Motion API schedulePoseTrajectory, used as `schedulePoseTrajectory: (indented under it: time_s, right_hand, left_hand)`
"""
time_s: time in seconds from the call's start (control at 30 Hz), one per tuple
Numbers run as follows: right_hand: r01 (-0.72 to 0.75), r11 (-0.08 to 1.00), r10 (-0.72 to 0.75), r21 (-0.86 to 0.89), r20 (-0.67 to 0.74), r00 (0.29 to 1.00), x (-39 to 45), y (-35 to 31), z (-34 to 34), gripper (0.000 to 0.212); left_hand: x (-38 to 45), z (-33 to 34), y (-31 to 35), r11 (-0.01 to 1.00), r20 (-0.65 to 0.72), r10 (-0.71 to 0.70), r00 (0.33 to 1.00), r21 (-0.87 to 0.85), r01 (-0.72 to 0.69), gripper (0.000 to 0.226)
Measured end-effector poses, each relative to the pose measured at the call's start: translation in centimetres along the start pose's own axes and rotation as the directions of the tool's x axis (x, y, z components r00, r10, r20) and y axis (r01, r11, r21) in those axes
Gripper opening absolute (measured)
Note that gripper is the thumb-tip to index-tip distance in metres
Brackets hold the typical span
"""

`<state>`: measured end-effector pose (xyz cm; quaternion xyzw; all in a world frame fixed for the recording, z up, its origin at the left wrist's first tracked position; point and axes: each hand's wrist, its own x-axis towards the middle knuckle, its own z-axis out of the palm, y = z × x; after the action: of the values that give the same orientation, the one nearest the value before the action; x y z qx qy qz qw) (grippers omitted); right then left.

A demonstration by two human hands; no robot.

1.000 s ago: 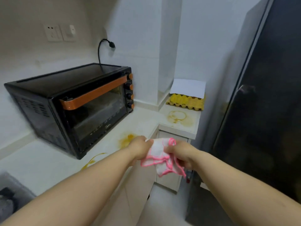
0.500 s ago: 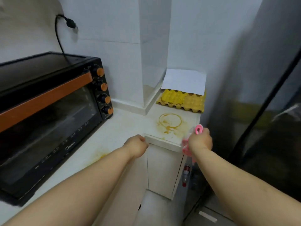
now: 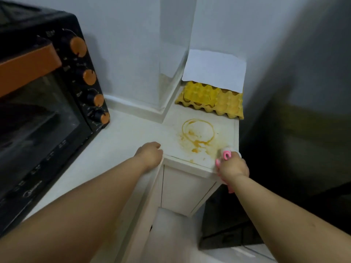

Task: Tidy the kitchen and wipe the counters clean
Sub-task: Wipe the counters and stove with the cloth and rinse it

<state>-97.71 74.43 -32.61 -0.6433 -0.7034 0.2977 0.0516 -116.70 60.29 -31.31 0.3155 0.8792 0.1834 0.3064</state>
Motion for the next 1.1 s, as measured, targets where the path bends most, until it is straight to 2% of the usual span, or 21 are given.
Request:
schedulePoseTrajectory:
  time_s: [0.07, 0.13, 0.27, 0.33, 0.4, 0.43, 0.53, 0.6, 0.63, 0.7, 0.77, 0.87, 0.97, 1.03, 1.1]
  right_hand:
    - [0.053, 0.996, -0.054, 0.078, 0.013, 0.998, 0.1, -1.5, 1.1, 0.037]
    - [0.157, 0.985, -0.162, 0.07, 0.062, 0.985, -0.1, -3.5, 3.2, 0.034]
    - [0.431, 0.901, -0.411, -0.054, 0.212, 0.887, -1.3, -8.4, 7.4, 0.043]
    - [0.482, 0.875, -0.454, -0.046, 0.269, 0.849, -1.4, -9.1, 8.0, 0.052]
    - [0.457, 0.889, -0.432, -0.022, 0.293, 0.853, -0.9, -7.7, 7.0, 0.055]
    - [0.419, 0.908, -0.398, -0.02, 0.27, 0.877, -0.5, -6.6, 6.0, 0.054]
    - [0.144, 0.987, -0.139, -0.067, 0.084, 0.987, 1.1, -2.6, 2.0, 0.055]
    - [-0.054, 0.996, 0.052, -0.065, -0.028, 0.998, 2.0, -1.4, -0.1, 0.052]
    - [-0.095, 0.994, 0.092, -0.061, -0.048, 0.995, 2.5, -1.5, -0.3, 0.051]
    - [-0.044, 0.997, 0.041, -0.069, -0.044, 0.998, 3.5, -2.9, 0.6, 0.049]
    - [0.11, 0.991, -0.109, -0.078, 0.014, 0.994, 3.9, -5.5, 2.6, 0.051]
    - [0.351, 0.932, -0.335, -0.09, 0.15, 0.93, 2.7, -9.2, 6.3, 0.054]
    - [0.495, 0.861, -0.449, -0.116, 0.281, 0.848, 0.2, -8.7, 7.3, 0.055]
    - [0.481, 0.87, -0.443, -0.106, 0.258, 0.859, 0.3, -6.5, 5.8, 0.045]
    - [0.333, 0.935, -0.316, -0.121, 0.143, 0.938, 2.0, -4.2, 3.5, 0.037]
  left_hand:
    - [1.1, 0.3, -0.4, 0.999, 0.005, 0.03, 1.0, 0.021, -0.03, 0.045]
    - [1.9, 0.6, -0.6, 0.998, -0.014, 0.047, 0.999, 0.045, -0.046, 0.042]
    - [3.2, 0.5, -1.7, 0.999, -0.021, -0.002, 1.0, 0.042, 0.003, 0.048]
    - [3.8, 0.0, -2.3, 0.996, -0.015, -0.044, 0.999, 0.072, 0.045, 0.052]
    - [4.1, -0.6, -1.9, 0.99, 0.005, -0.08, 0.997, 0.115, 0.079, 0.055]
    - [4.1, -0.8, -1.6, 0.987, 0.017, -0.083, 0.996, 0.139, 0.08, 0.056]
    - [4.0, -0.9, -0.3, 0.98, 0.03, -0.08, 0.996, 0.184, 0.073, 0.059]
    - [4.0, -0.7, -0.3, 0.979, 0.02, -0.08, 0.997, 0.191, 0.075, 0.06]
    - [4.1, -0.7, -0.5, 0.981, 0.021, -0.076, 0.997, 0.182, 0.071, 0.061]
    - [4.0, -0.7, -0.7, 0.984, 0.026, -0.065, 0.998, 0.165, 0.059, 0.062]
    - [3.9, -0.7, -0.8, 0.982, 0.024, -0.06, 0.998, 0.182, 0.055, 0.063]
    - [4.5, -1.1, -0.8, 0.979, 0.016, -0.082, 0.997, 0.187, 0.078, 0.063]
    - [4.5, -0.9, -0.5, 0.973, 0.021, -0.1, 0.995, 0.209, 0.094, 0.062]
    - [4.3, -0.8, -0.2, 0.966, 0.004, -0.09, 0.996, 0.244, 0.087, 0.063]
    - [4.2, -0.8, 0.1, 0.96, -0.018, -0.067, 0.998, 0.272, 0.07, 0.062]
